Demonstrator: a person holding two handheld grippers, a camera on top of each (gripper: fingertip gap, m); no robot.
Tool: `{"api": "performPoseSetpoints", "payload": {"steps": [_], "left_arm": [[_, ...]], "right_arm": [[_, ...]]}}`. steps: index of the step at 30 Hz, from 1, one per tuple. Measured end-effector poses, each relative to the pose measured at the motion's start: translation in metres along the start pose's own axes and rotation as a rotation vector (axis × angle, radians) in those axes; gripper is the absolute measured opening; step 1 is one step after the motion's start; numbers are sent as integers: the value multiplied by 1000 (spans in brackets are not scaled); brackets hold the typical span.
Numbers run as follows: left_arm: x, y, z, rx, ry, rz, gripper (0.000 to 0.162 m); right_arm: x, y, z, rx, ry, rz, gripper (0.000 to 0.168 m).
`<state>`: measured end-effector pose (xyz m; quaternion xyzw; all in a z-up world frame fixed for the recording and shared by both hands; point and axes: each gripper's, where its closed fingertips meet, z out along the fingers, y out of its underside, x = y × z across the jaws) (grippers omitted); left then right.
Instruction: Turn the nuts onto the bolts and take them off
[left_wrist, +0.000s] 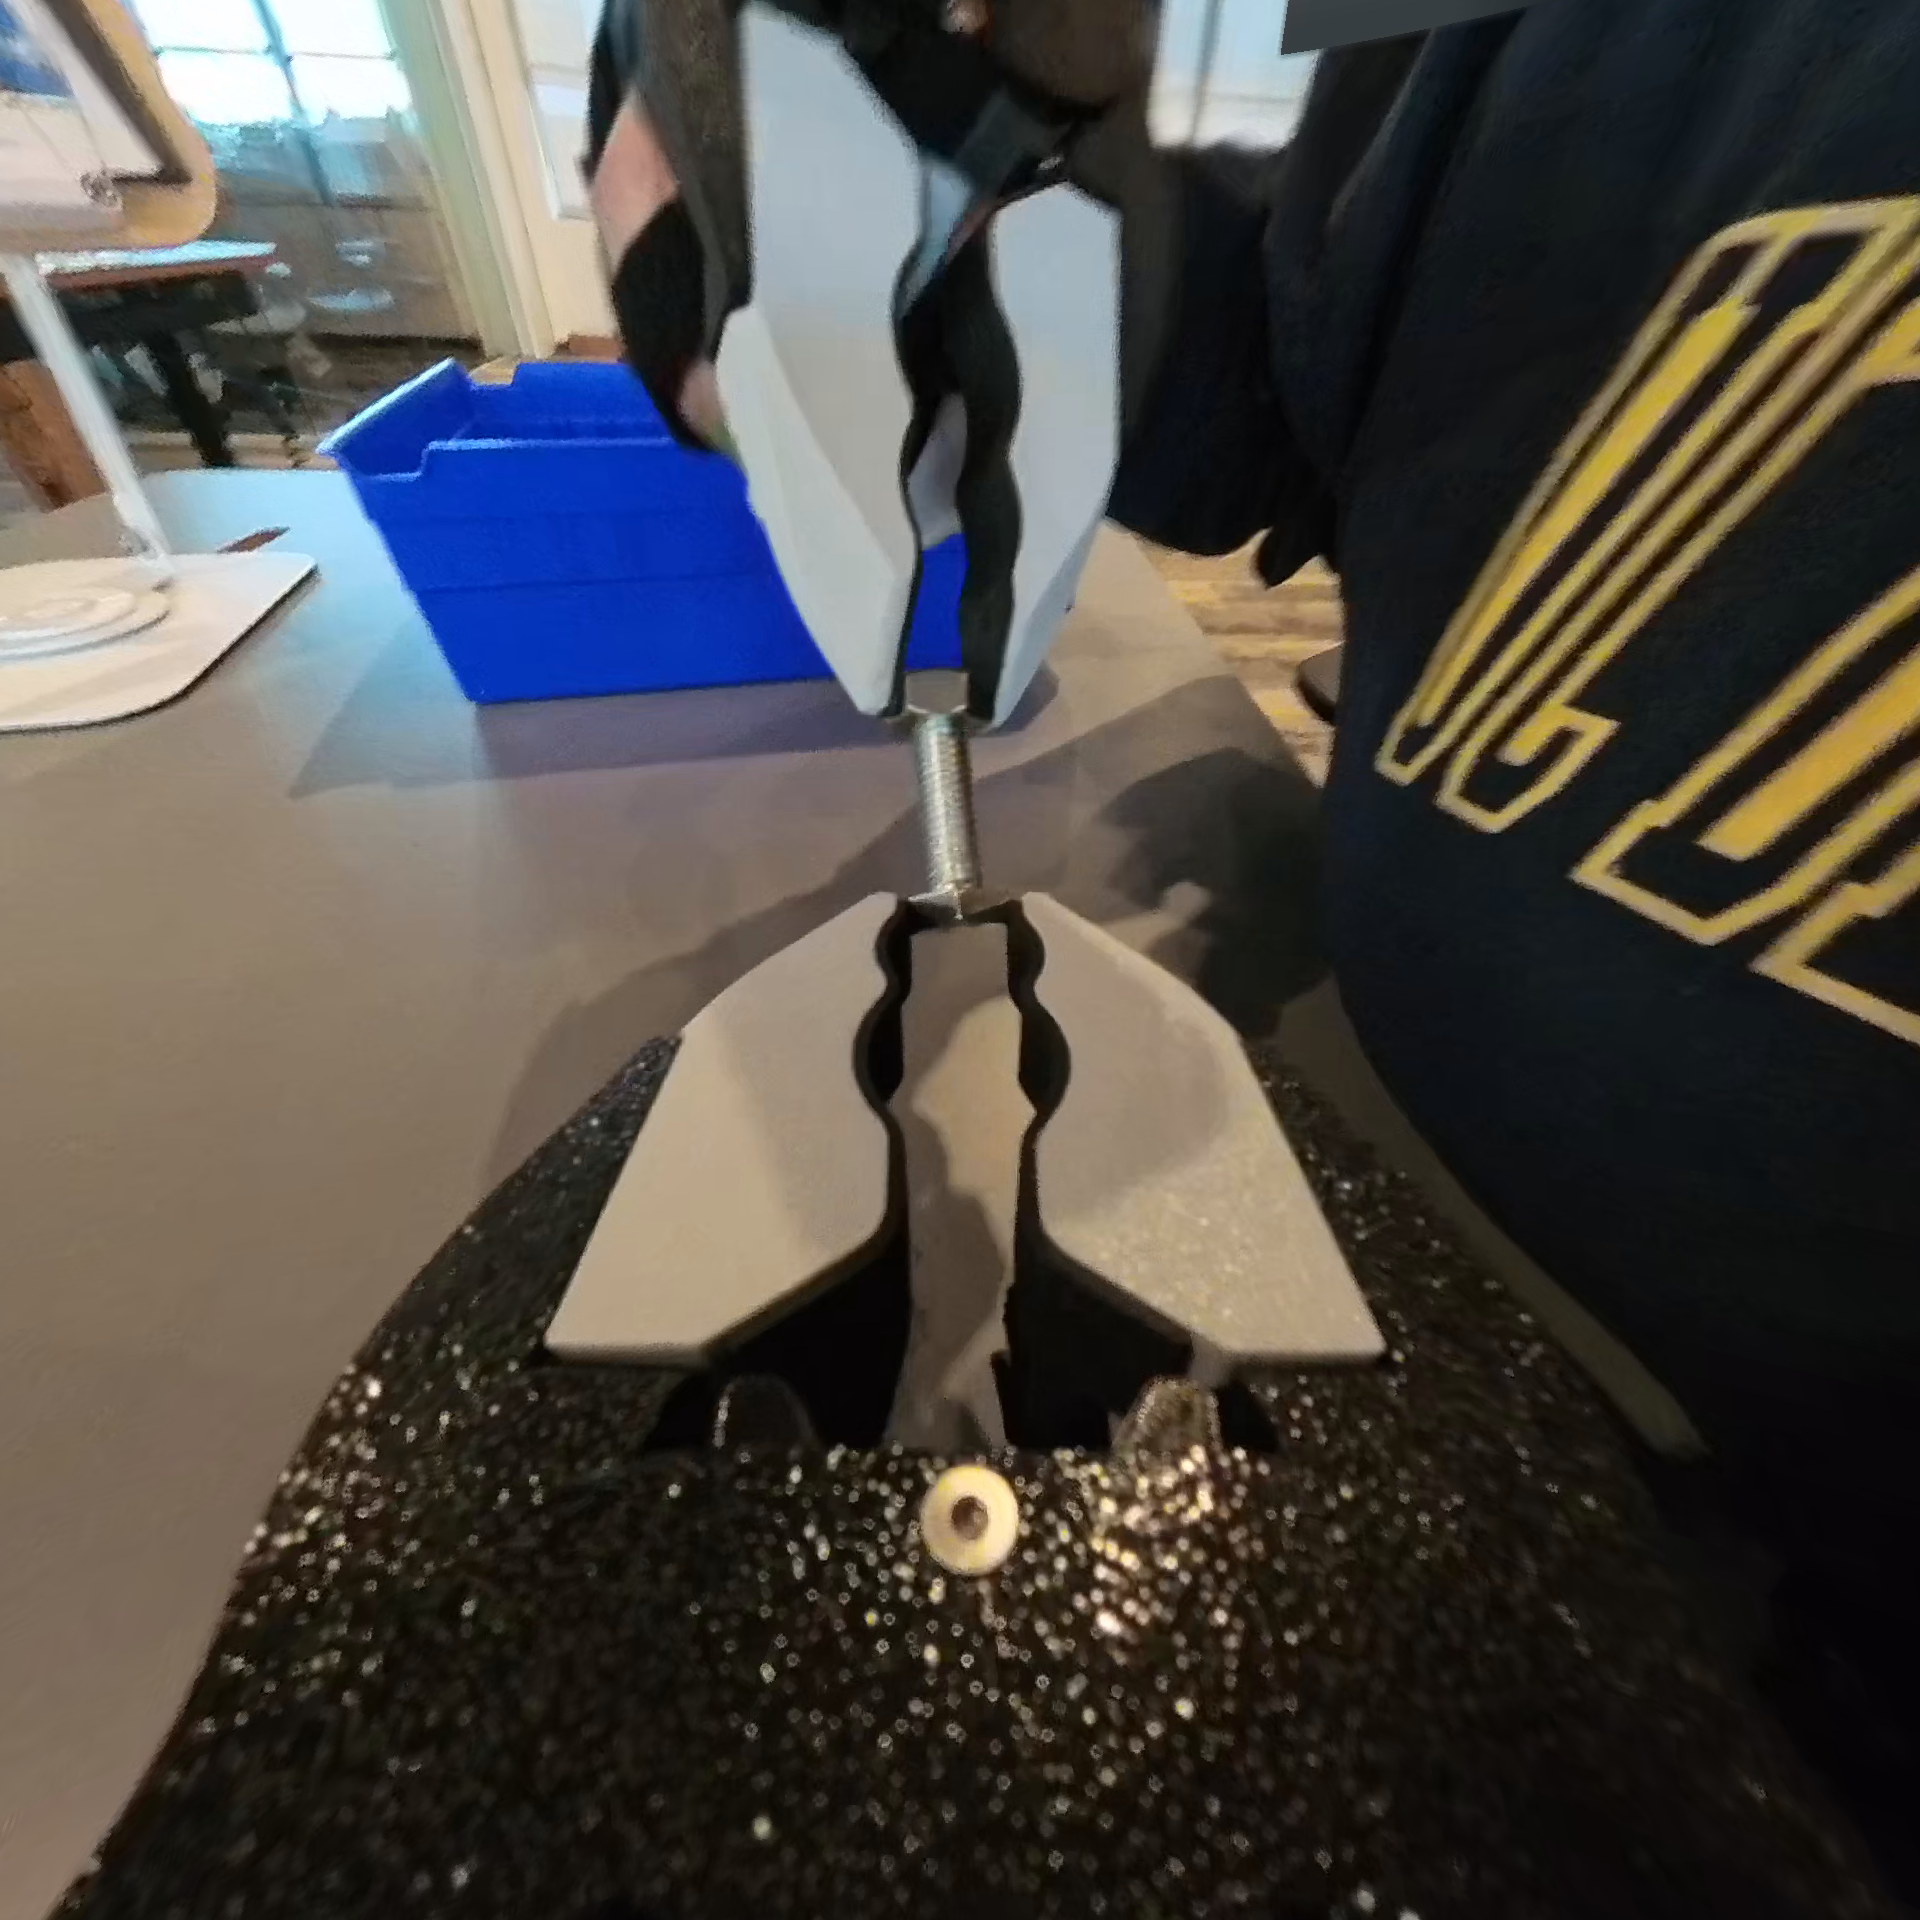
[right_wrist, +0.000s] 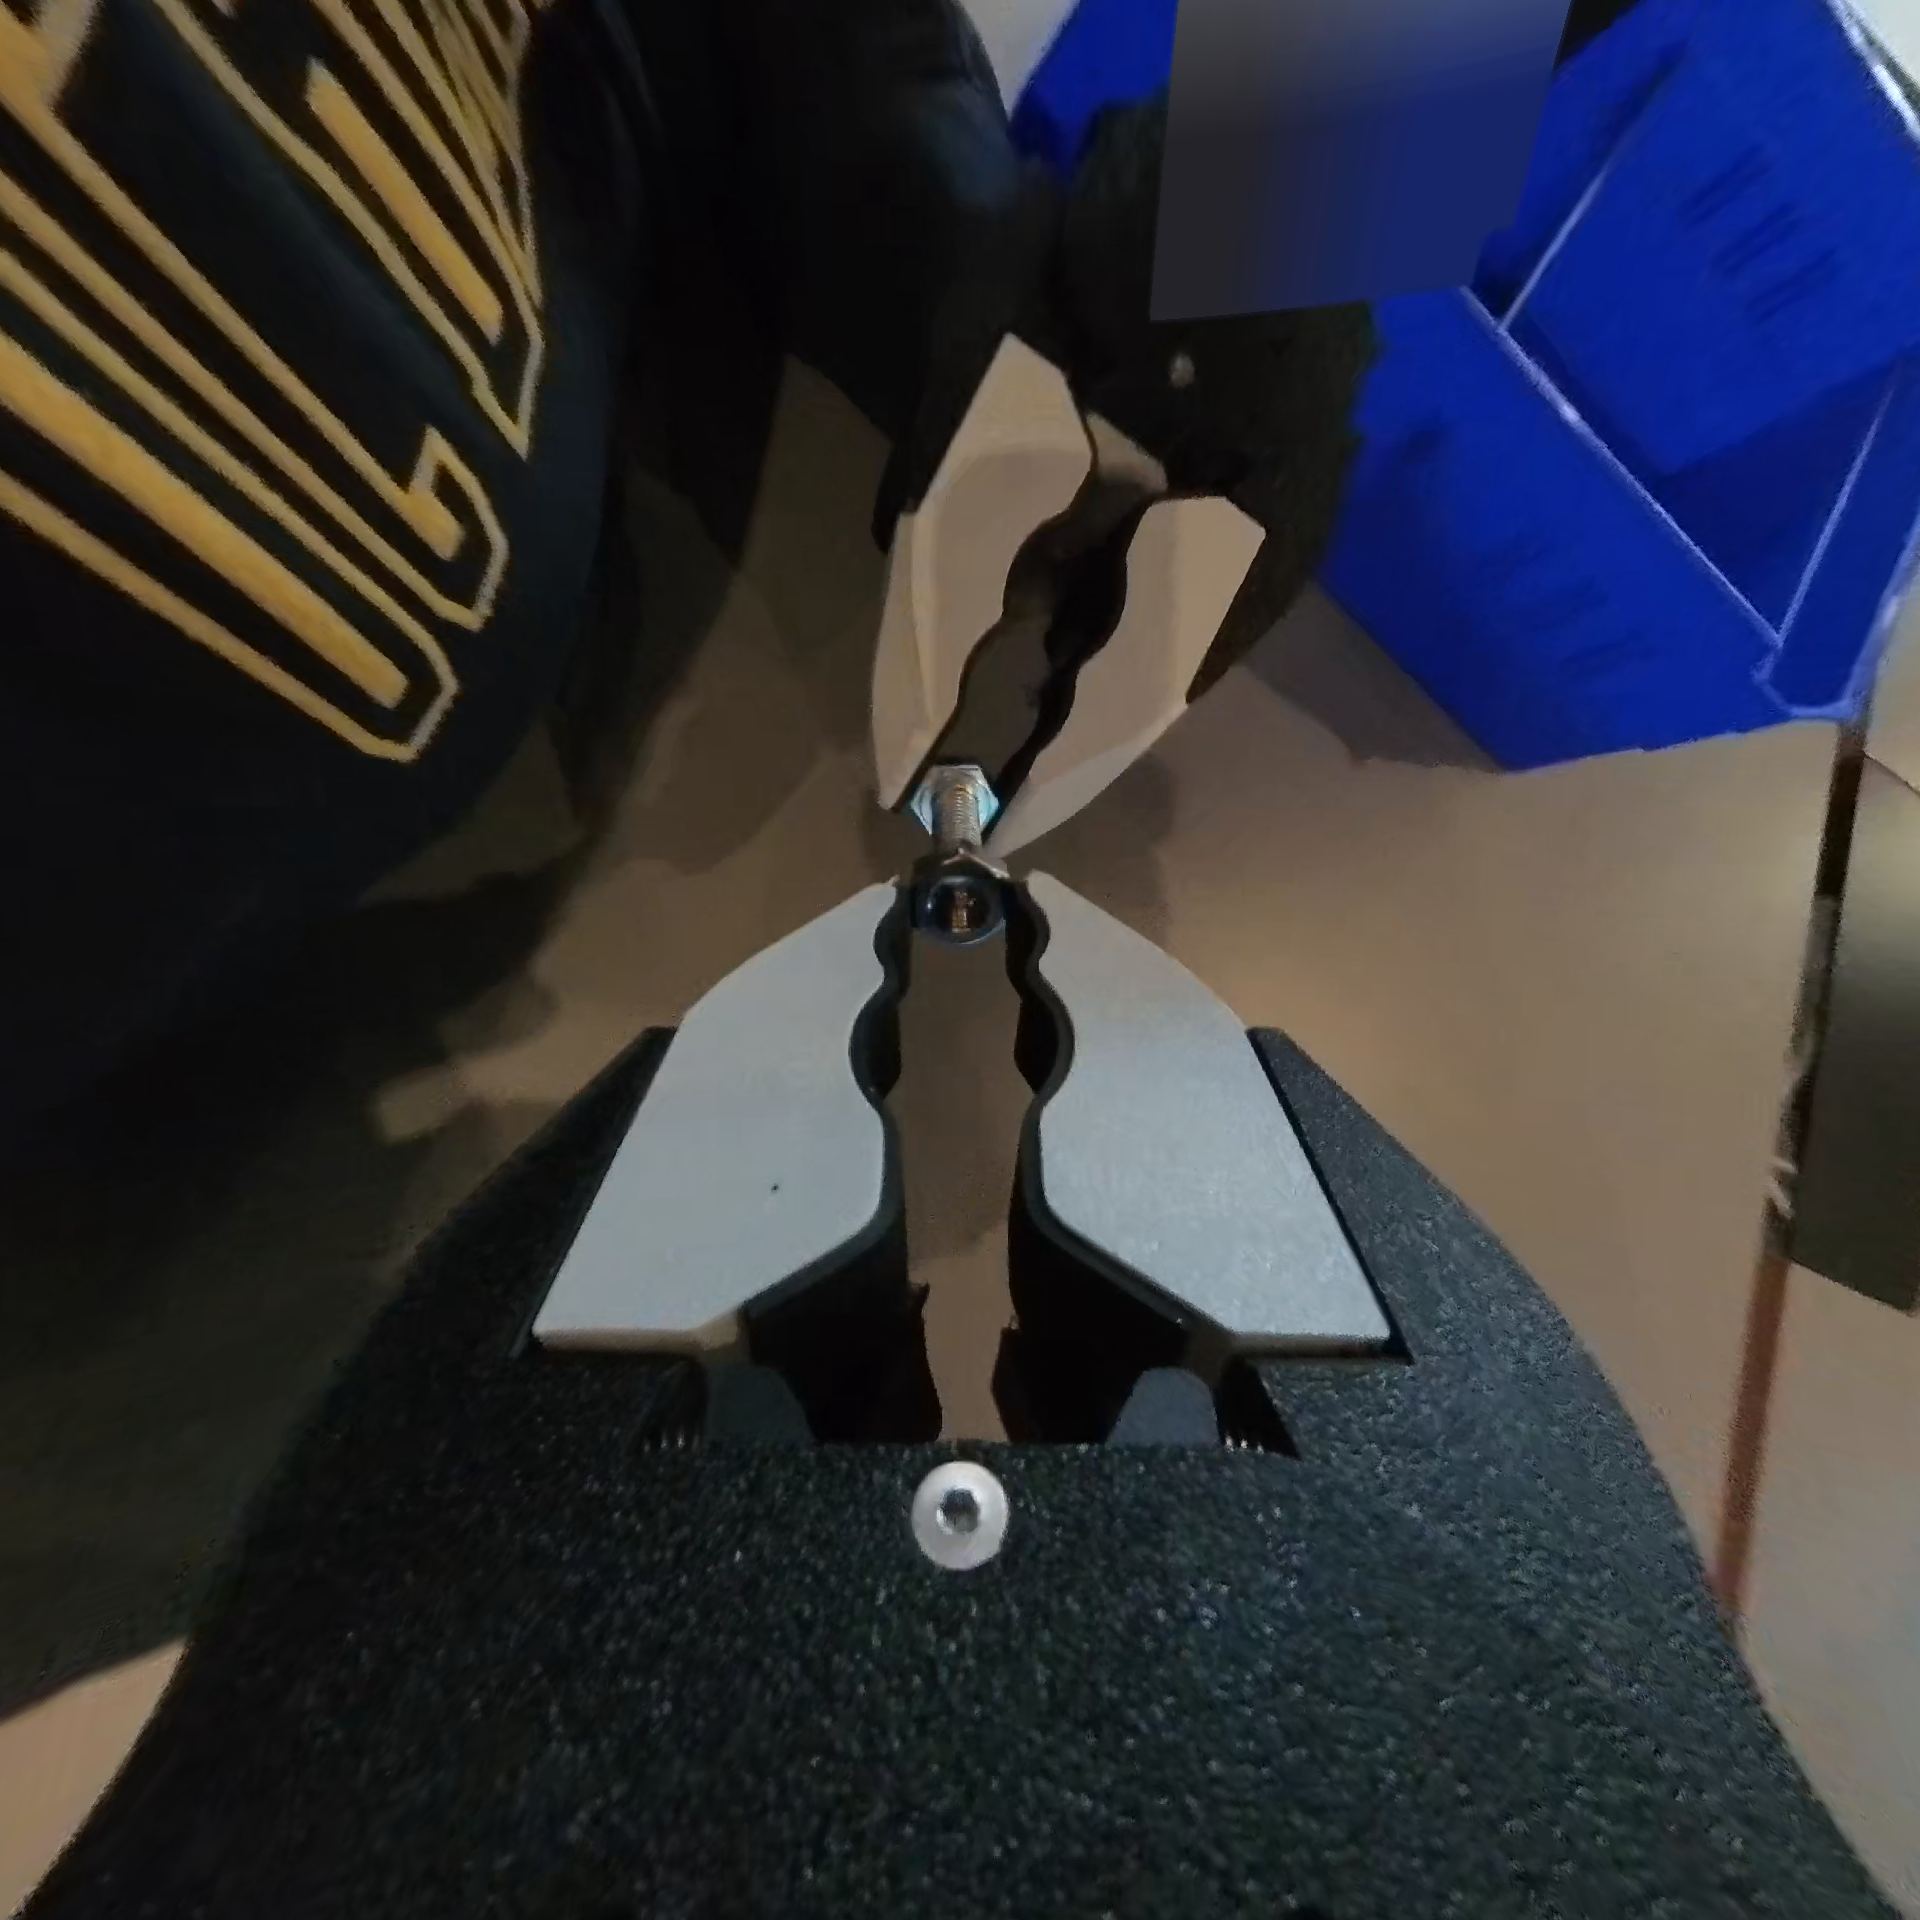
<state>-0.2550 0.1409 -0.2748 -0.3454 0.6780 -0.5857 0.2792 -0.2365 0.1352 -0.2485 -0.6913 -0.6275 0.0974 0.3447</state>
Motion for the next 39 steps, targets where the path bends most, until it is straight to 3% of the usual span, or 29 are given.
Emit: {"api": "performPoseSetpoints", "payload": {"steps": [8, 17, 25, 33, 39], "left_arm": [[2, -11, -4, 77, 7, 15, 17], [-24, -15, -14, 69, -241, 102, 16], [-26, -21, -18, 113, -256, 91, 16], [-26, -20, -17, 112, -248, 89, 17], [-12, -22, -12, 130, -135, 57, 17]], "right_arm": [[2, -9, -4, 227, -44, 218, 18], [28, -3, 0, 364, 15, 788, 18], [35, -9, -3, 550, -70, 1145, 18], [35, -6, -2, 507, -60, 1083, 17], [20, -9, -5, 424, -87, 744, 18]]}}
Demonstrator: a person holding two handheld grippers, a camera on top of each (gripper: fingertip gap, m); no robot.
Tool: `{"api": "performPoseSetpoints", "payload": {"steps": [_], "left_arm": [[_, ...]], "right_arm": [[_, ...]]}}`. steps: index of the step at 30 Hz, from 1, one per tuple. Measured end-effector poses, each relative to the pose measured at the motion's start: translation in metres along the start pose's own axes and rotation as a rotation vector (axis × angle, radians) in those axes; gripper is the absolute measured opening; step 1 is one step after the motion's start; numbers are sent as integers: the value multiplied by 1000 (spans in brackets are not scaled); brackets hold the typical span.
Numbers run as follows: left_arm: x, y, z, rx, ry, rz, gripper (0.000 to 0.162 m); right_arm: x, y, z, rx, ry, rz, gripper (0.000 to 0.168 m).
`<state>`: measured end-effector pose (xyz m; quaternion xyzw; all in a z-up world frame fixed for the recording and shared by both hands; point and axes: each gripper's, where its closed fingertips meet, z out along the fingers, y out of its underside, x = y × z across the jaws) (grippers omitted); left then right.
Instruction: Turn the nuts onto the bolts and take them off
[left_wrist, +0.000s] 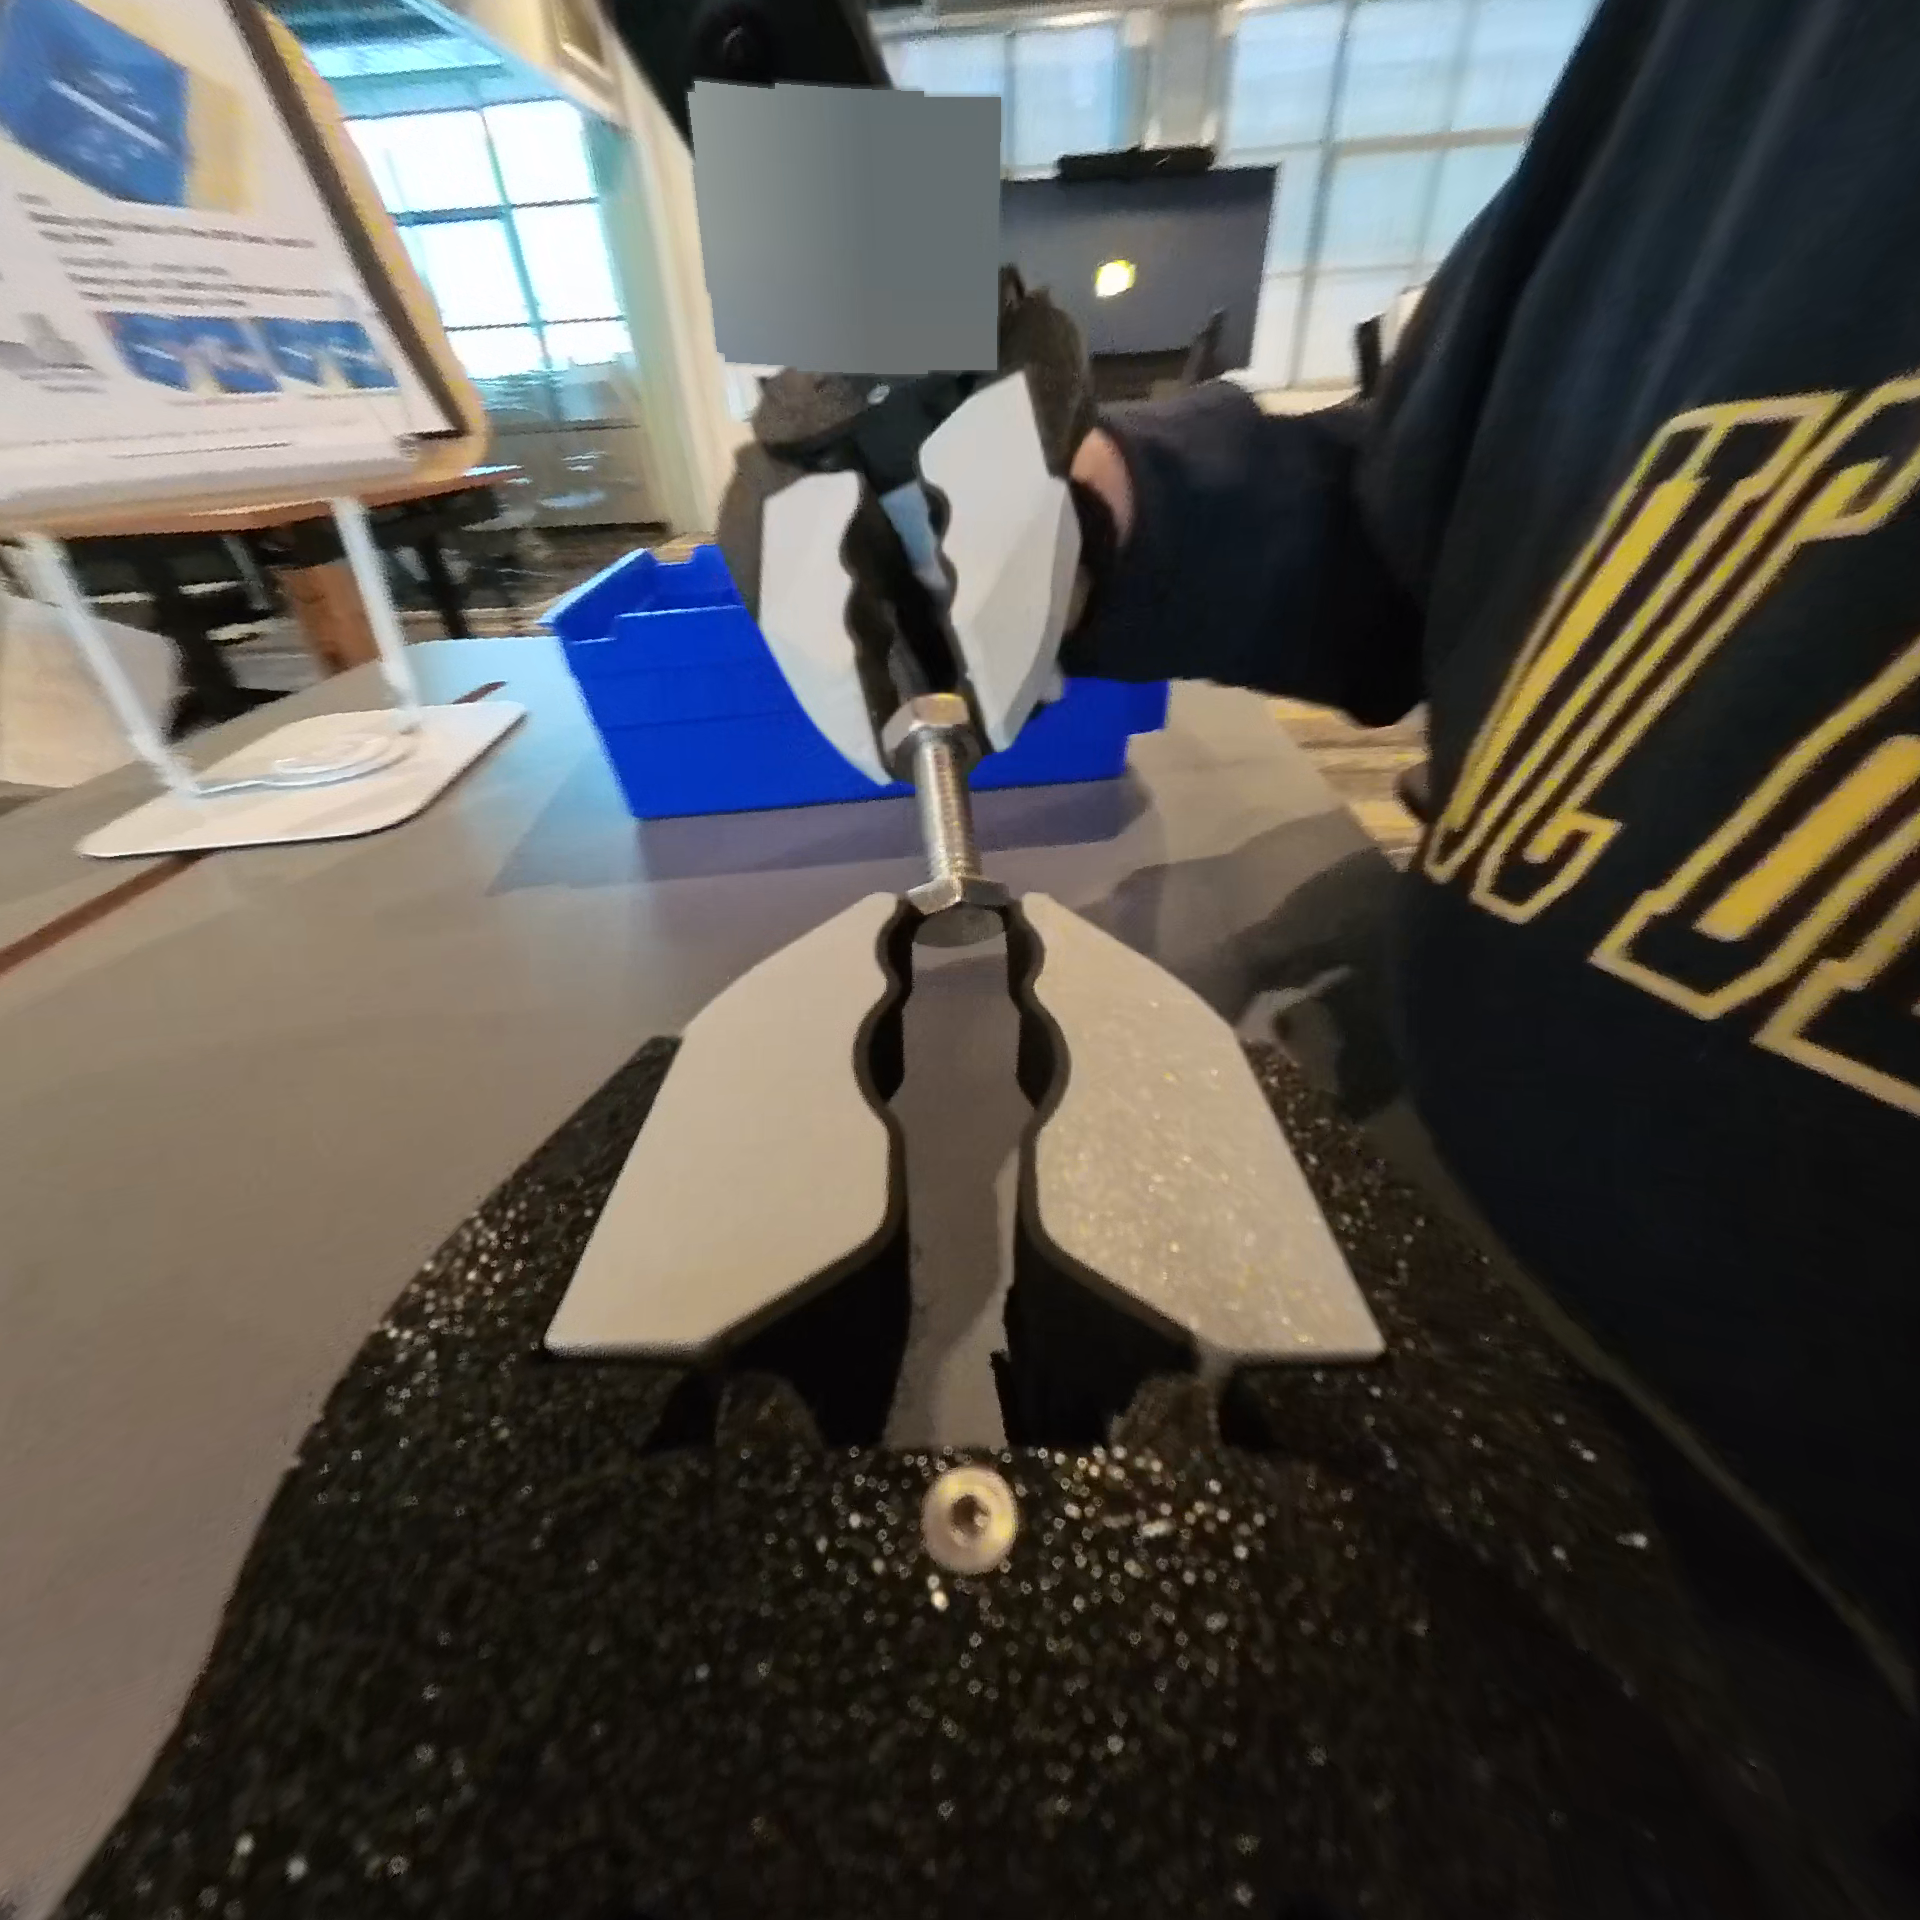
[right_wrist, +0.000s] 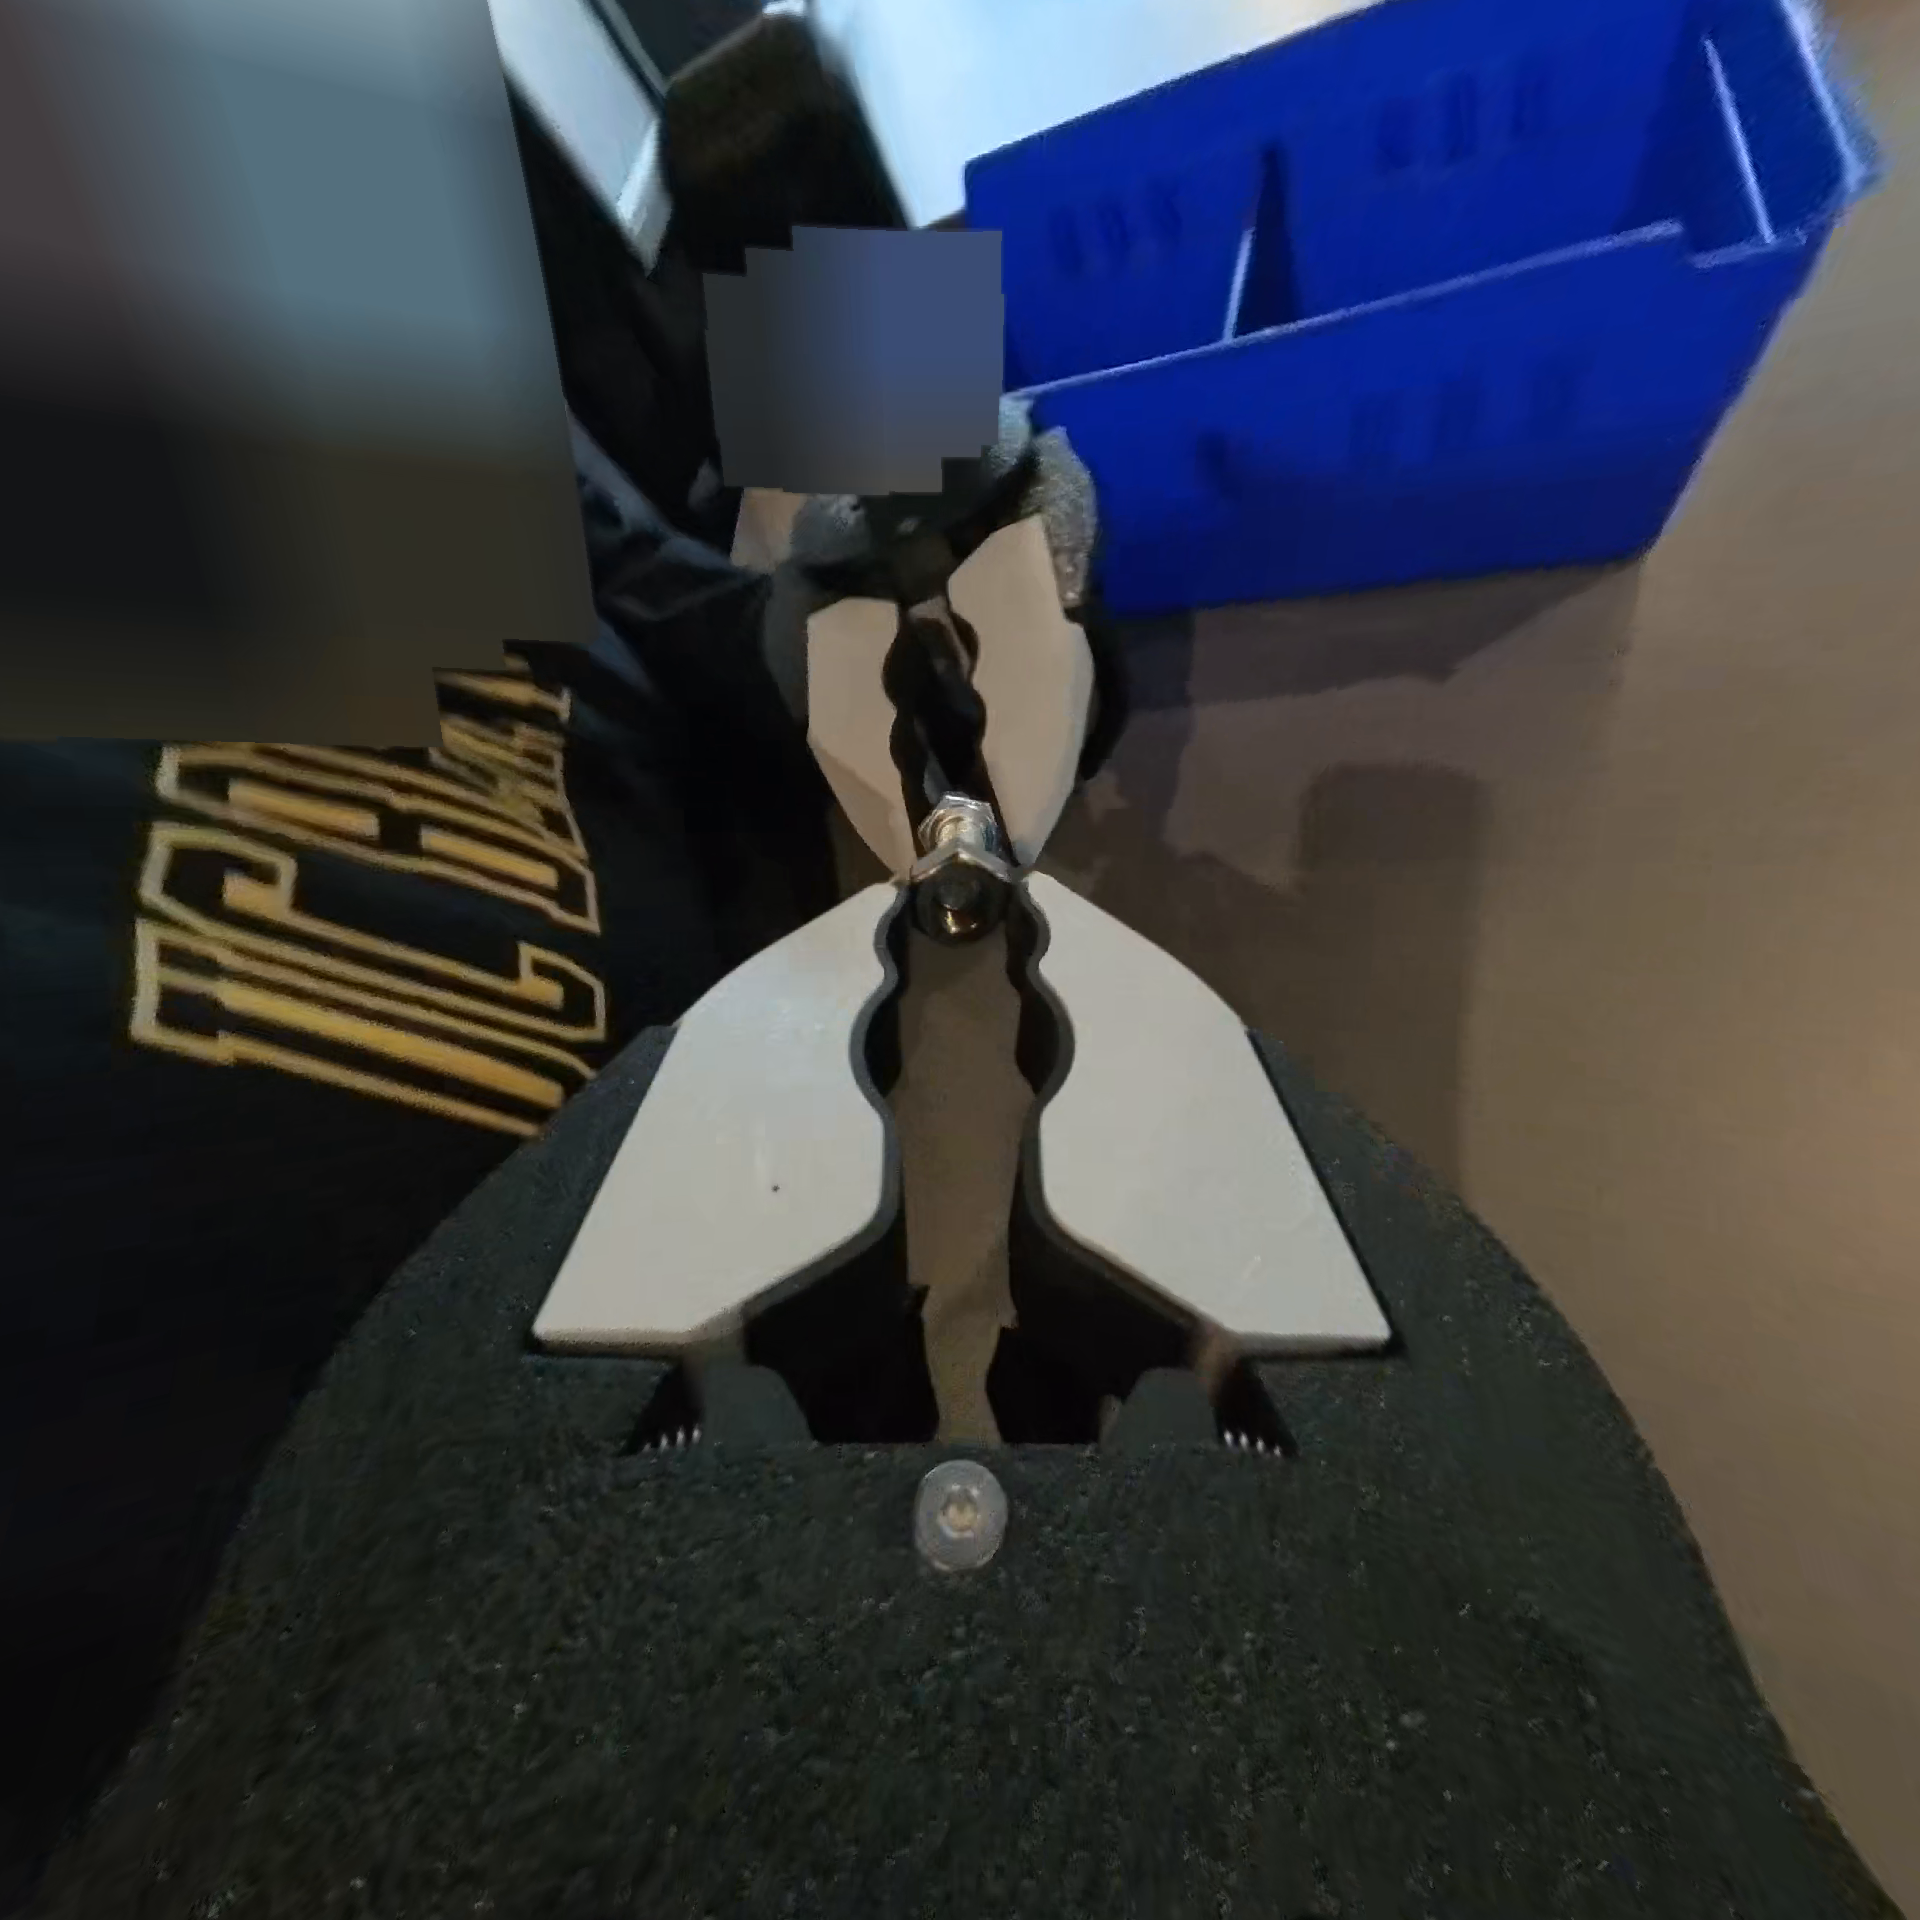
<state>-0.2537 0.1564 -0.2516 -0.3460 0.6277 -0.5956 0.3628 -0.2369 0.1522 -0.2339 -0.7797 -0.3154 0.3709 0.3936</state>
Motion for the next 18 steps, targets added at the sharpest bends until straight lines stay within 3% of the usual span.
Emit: {"api": "performPoseSetpoints", "payload": {"steps": [3, 9, 18], "left_arm": [[-2, 1, 0, -5, -17, 9, 17], [-19, 3, -4, -43, -177, 81, 17], [-17, 2, -3, -32, -155, 62, 17]], "right_arm": [[1, 1, 0, -3, 8, -64, 18], [15, -7, 3, 93, 53, 453, 18], [15, -5, 1, 29, 156, 341, 17]]}}
